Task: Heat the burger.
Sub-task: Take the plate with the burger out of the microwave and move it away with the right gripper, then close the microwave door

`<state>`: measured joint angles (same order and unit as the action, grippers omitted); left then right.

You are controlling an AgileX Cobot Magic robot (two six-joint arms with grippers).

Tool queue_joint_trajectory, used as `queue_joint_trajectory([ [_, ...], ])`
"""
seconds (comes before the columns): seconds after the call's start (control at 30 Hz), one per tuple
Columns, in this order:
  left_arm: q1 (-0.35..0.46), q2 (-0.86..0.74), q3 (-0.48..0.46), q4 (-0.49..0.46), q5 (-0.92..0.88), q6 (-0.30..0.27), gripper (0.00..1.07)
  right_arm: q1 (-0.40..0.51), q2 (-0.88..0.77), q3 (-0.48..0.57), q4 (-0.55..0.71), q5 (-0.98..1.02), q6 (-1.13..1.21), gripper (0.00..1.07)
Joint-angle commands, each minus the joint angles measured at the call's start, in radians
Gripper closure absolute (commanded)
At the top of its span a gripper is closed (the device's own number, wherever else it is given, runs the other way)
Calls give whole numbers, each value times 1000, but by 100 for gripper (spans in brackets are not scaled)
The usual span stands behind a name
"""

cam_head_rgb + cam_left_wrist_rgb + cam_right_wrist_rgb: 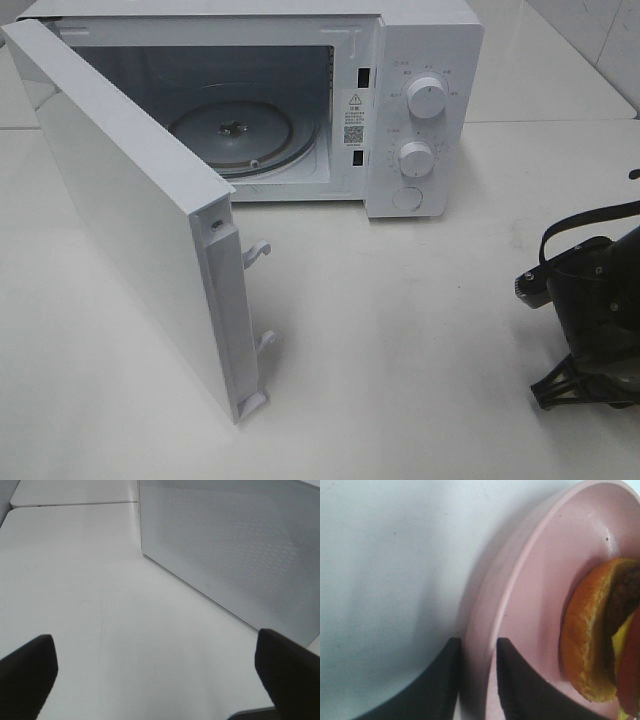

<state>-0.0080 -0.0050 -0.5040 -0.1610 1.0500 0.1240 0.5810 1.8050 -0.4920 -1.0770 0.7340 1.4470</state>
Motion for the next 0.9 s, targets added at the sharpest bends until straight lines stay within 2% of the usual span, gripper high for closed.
queue_joint_trajectory([
  [0.03, 3, -20, 3, -4, -11, 0, 6, -5, 0, -3, -13, 7, 5, 71],
  [0.13, 3, -20, 3, -4, -11, 0, 6, -5, 0, -3, 0, 7, -4, 66],
  [0.53, 3, -20, 3, -4, -11, 0, 6, -5, -31, -3, 93, 3, -93, 66],
  [0.8, 3, -20, 3, -4, -11, 0, 6, -5, -219, -3, 112, -29, -158, 65],
  [0.9, 3, -20, 3, -4, -11, 0, 6, -5, -318, -3, 165, -77, -232, 58],
])
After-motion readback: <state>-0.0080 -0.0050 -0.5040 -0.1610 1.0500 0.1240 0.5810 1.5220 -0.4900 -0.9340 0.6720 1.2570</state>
